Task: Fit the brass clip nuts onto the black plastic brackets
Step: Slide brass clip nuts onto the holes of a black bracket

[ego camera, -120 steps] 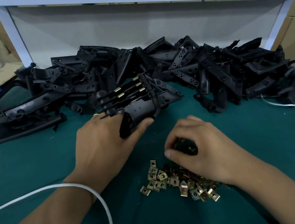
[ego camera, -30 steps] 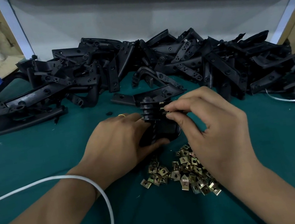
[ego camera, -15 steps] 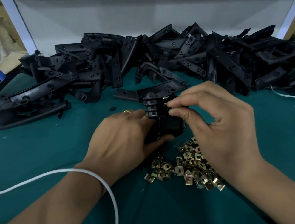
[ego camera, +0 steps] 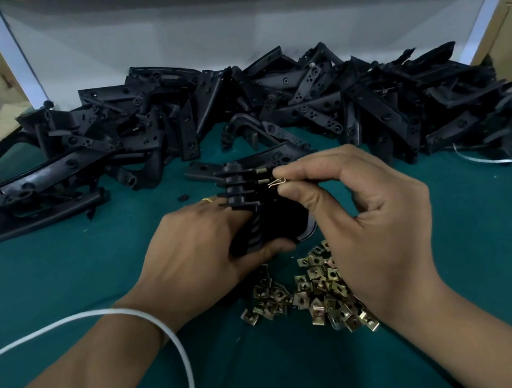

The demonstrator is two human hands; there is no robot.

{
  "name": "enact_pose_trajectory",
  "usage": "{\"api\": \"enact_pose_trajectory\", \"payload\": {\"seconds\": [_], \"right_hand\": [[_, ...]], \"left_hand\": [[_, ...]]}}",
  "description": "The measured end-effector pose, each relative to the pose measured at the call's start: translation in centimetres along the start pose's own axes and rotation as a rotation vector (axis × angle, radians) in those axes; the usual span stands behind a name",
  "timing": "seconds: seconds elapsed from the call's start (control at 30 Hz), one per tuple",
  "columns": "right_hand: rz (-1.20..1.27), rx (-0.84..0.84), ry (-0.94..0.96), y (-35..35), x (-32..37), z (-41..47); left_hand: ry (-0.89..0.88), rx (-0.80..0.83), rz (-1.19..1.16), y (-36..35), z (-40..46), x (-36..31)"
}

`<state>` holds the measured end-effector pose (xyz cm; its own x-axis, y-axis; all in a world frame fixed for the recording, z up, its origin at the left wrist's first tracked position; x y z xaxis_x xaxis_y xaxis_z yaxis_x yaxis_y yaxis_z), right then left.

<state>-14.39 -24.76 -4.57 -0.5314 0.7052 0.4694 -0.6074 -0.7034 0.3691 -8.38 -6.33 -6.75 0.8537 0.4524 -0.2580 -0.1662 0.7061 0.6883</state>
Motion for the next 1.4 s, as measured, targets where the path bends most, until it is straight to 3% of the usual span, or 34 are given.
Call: {"api": "enact_pose_trajectory", "payload": {"seconds": [0.2, 0.43, 0.9, 1.4], "right_hand": [[0.070, -0.037, -0.105, 0.34, -0.20, -0.30], [-0.122, 0.019, 0.111, 0.40, 0.44, -0.03], [-0.413, 0.083, 0.267, 0.66, 0.09, 0.37], [-0.294, 0.030, 0.212, 0.37, 0.27, 0.05]], "left_hand": [[0.034, 0.029, -0.030, 0.24, 0.17, -0.51], [-0.024, 0.038, -0.097, -0.15, -0.02, -0.24], [0.002, 0.061, -0.038, -0.61, -0.03, 0.05], [0.058, 0.101, -0.002, -0.45, -0.09, 0.06]]}}
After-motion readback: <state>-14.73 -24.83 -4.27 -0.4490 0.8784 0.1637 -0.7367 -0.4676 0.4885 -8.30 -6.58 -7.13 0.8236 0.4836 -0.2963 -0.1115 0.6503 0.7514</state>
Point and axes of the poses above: each hand's wrist, its own z-axis towards the middle knuckle, its own y-axis out of the back of the hand, x = y × z, the point moved 1 cm from there along z, towards the middle knuckle, and after that the axes turned 15 degrees about -z, right-handed, at the moved point
